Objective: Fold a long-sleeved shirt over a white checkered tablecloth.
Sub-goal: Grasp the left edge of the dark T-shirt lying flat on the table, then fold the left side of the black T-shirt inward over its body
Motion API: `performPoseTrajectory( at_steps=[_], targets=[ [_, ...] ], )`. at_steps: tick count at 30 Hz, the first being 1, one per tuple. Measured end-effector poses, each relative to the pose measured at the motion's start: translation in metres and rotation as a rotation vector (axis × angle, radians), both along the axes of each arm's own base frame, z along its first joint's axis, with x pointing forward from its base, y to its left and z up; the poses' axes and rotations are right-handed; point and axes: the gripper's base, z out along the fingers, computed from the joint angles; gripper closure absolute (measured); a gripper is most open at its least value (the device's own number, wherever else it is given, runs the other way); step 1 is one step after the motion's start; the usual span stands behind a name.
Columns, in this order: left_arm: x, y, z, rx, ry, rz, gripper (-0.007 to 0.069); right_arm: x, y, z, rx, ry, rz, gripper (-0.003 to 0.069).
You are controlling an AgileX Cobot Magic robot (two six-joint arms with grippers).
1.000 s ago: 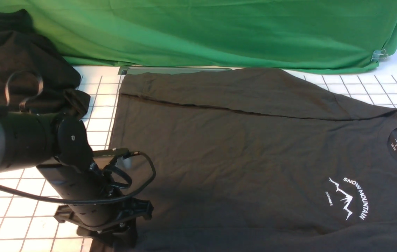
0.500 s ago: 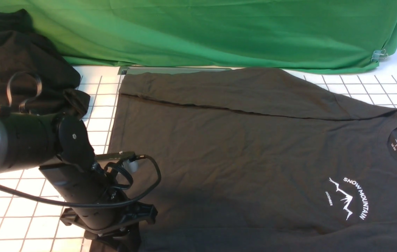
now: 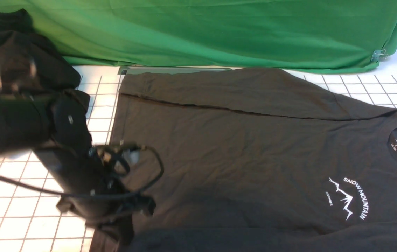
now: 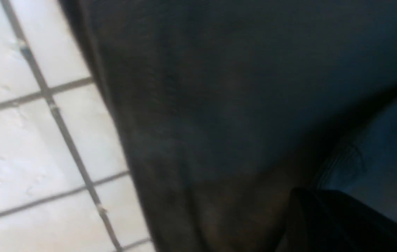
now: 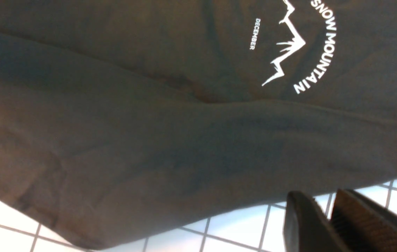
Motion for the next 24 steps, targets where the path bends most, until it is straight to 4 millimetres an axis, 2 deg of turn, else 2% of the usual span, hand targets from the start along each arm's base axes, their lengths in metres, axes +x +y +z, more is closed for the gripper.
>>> performPoseTrajectory(
  at_steps=[3,5,8,10,11,14,16,17,20,24],
  targets=[
    [0.012,-0.006,0.045,-0.050,-0.113,-0.004,0.0611,0.000,0.000,0.000,0.000,0.000,0.000,0.0543],
    [0.017,-0.008,0.060,-0.064,-0.149,-0.010,0.0611,0.000,0.000,0.000,0.000,0.000,0.000,0.0540],
    [0.042,-0.011,0.094,-0.089,-0.258,-0.002,0.0611,0.000,0.000,0.000,0.000,0.000,0.000,0.0535],
    [0.052,-0.010,0.097,-0.090,-0.271,0.007,0.0611,0.000,0.000,0.000,0.000,-0.001,0.000,0.0535],
    [0.070,-0.009,0.105,-0.096,-0.298,0.031,0.0611,0.000,0.000,0.000,0.000,-0.001,0.001,0.0534],
    [0.094,-0.004,0.103,-0.095,-0.296,0.082,0.0611,0.000,0.001,0.000,0.000,-0.001,0.009,0.0533],
    [0.121,0.004,0.097,-0.094,-0.298,0.134,0.0611,-0.001,0.003,0.000,0.000,-0.001,0.020,0.0531],
    [0.127,0.006,0.095,-0.092,-0.298,0.145,0.0611,-0.001,0.003,0.000,0.000,-0.001,0.022,0.0529],
    [0.152,0.014,0.080,-0.086,-0.292,0.179,0.0611,-0.001,0.004,0.000,0.000,-0.001,0.029,0.0523],
    [0.170,0.017,0.054,-0.075,-0.271,0.203,0.0611,-0.001,0.004,0.000,0.000,-0.001,0.029,0.0518]
  ],
)
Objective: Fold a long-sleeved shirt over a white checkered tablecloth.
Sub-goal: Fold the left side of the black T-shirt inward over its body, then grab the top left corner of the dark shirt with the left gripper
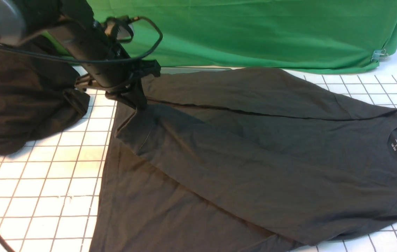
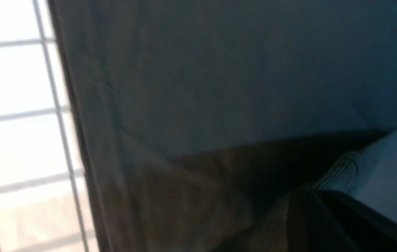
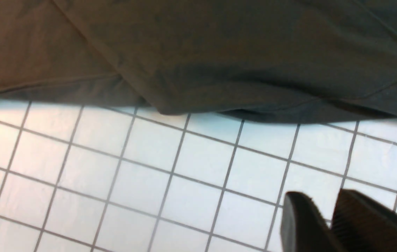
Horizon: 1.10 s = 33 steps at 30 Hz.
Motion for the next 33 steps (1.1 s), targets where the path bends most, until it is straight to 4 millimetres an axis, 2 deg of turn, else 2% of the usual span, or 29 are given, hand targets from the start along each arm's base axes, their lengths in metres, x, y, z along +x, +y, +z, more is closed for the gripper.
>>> performPoseTrajectory(
  at_steps=[7,10,13,15,17,19,22,25,28,33],
  targets=[
    [0.023,0.002,-0.041,-0.004,-0.013,0.085,0.0594,0.000,0.000,0.000,0.000,0.000,0.000,0.0501],
    [0.027,0.002,-0.042,-0.009,-0.036,0.108,0.0564,0.000,0.000,0.000,0.000,0.000,0.000,0.0495],
    [0.032,0.003,-0.034,-0.009,-0.078,0.130,0.0498,0.000,0.000,0.000,0.000,0.000,0.000,0.0488],
    [0.040,0.008,-0.019,-0.017,-0.128,0.176,0.0392,0.000,0.000,0.000,0.000,0.000,0.000,0.0483],
    [0.043,0.012,-0.012,-0.023,-0.149,0.192,0.0344,0.000,0.000,0.000,0.000,0.000,0.000,0.0482],
    [0.049,0.022,-0.001,-0.047,-0.183,0.228,0.0270,0.000,0.000,0.000,0.000,0.000,0.000,0.0480],
    [0.058,0.041,0.002,-0.122,-0.185,0.313,0.0218,0.000,0.000,0.000,0.000,-0.001,0.000,0.0476],
    [0.065,0.058,-0.009,-0.211,-0.144,0.391,0.0218,0.001,0.000,0.001,0.003,-0.015,-0.002,0.0472],
    [0.075,0.071,-0.037,-0.320,-0.064,0.473,0.0238,0.003,0.000,0.002,0.006,-0.035,-0.005,0.0470],
    [0.085,0.072,-0.069,-0.396,-0.019,0.512,0.0277,0.004,0.000,0.002,0.009,-0.048,-0.008,0.0464]
  ],
)
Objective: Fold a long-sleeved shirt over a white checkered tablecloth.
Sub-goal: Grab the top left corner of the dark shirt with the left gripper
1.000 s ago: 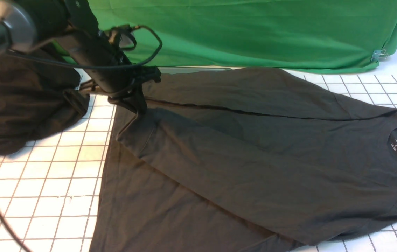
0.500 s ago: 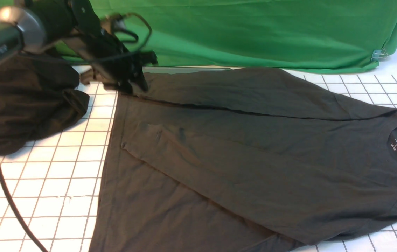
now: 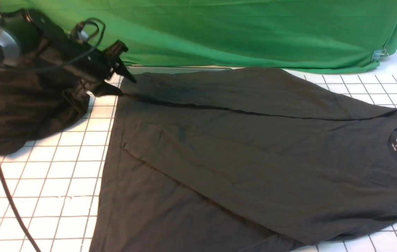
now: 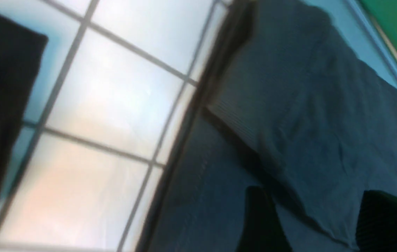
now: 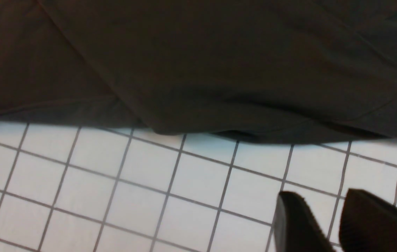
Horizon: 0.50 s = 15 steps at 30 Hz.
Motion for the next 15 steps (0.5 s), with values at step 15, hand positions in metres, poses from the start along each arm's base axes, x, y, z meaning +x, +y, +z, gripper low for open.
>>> performPoseTrajectory(
  at_steps=[15],
  targets=[
    [0.021,0.003,-0.039,-0.080,-0.072,0.151,0.0299,0.000,0.000,0.000,0.000,-0.002,0.000,0.0448]
  ],
)
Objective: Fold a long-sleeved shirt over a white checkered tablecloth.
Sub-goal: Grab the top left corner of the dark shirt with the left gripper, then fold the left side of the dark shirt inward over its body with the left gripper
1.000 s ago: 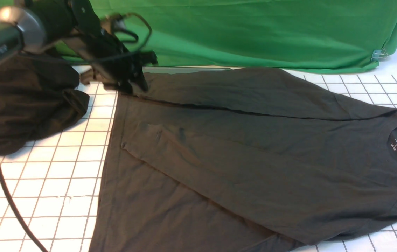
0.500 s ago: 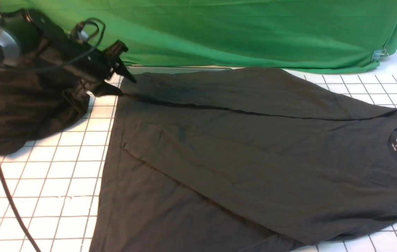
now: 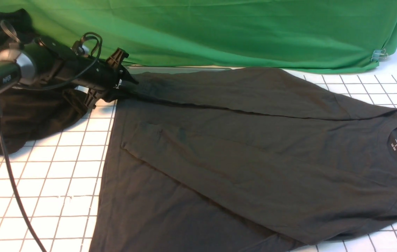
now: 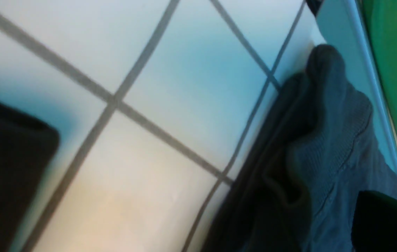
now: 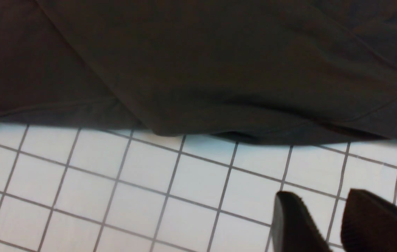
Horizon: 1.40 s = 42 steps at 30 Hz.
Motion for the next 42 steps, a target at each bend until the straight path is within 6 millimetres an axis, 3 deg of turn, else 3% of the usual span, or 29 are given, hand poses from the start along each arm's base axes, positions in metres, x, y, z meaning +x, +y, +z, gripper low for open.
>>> performPoseTrajectory(
  at_steps=[4,9,13,16,17,21,24,25,26,29,30,33,34,36,42],
  targets=[
    [0.002,-0.001,-0.004,-0.003,-0.013,-0.007,0.0368,0.000,0.000,0.000,0.000,-0.001,0.000,0.0444],
    [0.001,-0.001,-0.010,-0.008,-0.004,-0.034,0.0577,0.000,0.000,0.000,0.000,-0.001,0.000,0.0438],
    [-0.005,-0.005,0.004,0.015,-0.013,-0.127,0.0612,0.001,0.000,0.000,0.002,-0.009,-0.001,0.0432],
    [-0.015,-0.008,0.058,0.020,-0.082,-0.188,0.0613,0.001,0.000,0.001,0.004,-0.014,-0.005,0.0424],
    [-0.017,-0.009,0.067,0.020,-0.095,-0.191,0.0613,0.001,0.000,0.001,0.004,-0.014,-0.005,0.0424],
    [-0.047,-0.014,0.156,-0.004,-0.211,-0.231,0.0613,0.001,0.000,0.001,0.004,-0.014,-0.005,0.0421],
    [-0.065,-0.020,0.178,0.015,-0.211,-0.291,0.0613,0.001,0.000,0.001,0.004,-0.012,-0.005,0.0421],
    [-0.085,-0.026,0.185,0.071,-0.175,-0.348,0.0611,0.001,0.000,0.000,0.003,-0.007,-0.004,0.0421],
    [-0.104,-0.033,0.183,0.130,-0.111,-0.383,0.0611,0.001,0.000,0.000,0.003,-0.007,-0.004,0.0421],
    [-0.128,-0.041,0.170,0.208,-0.020,-0.402,0.0611,0.000,0.000,0.000,0.003,-0.006,-0.004,0.0420],
    [-0.148,-0.045,0.154,0.241,0.042,-0.394,0.0611,0.000,0.000,0.000,0.003,-0.006,-0.004,0.0420],
    [-0.176,-0.047,0.115,0.264,0.105,-0.357,0.0611,0.001,0.000,0.000,0.003,-0.007,-0.003,0.0420],
    [-0.178,-0.048,0.114,0.263,0.106,-0.354,0.0611,0.001,0.000,0.000,0.002,-0.007,-0.002,0.0420],
    [-0.193,-0.048,0.082,0.253,0.148,-0.318,0.0610,0.001,0.000,0.000,0.002,-0.009,-0.001,0.0419],
    [-0.214,-0.047,0.041,0.254,0.238,-0.318,0.0575,0.002,0.000,0.001,0.004,-0.024,-0.004,0.0419]
  ],
)
